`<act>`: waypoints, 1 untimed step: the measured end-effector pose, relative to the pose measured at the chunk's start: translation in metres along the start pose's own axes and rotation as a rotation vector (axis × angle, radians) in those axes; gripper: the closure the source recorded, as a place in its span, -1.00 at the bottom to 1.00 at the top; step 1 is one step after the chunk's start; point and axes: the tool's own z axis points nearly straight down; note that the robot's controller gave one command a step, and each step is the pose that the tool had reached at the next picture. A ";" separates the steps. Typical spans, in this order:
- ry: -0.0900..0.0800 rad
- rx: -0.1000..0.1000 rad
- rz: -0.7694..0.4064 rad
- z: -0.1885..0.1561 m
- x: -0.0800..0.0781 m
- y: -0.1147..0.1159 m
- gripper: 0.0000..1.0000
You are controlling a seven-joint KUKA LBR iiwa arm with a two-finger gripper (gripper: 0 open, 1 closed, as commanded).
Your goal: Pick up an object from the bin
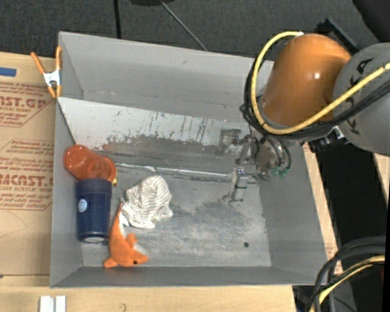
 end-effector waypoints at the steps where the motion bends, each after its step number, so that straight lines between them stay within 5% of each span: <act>1: -0.008 0.001 -0.034 0.049 -0.011 0.048 -1.00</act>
Offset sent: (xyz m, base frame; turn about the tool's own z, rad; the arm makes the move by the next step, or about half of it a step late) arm -0.0075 0.0392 -0.1002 -0.0305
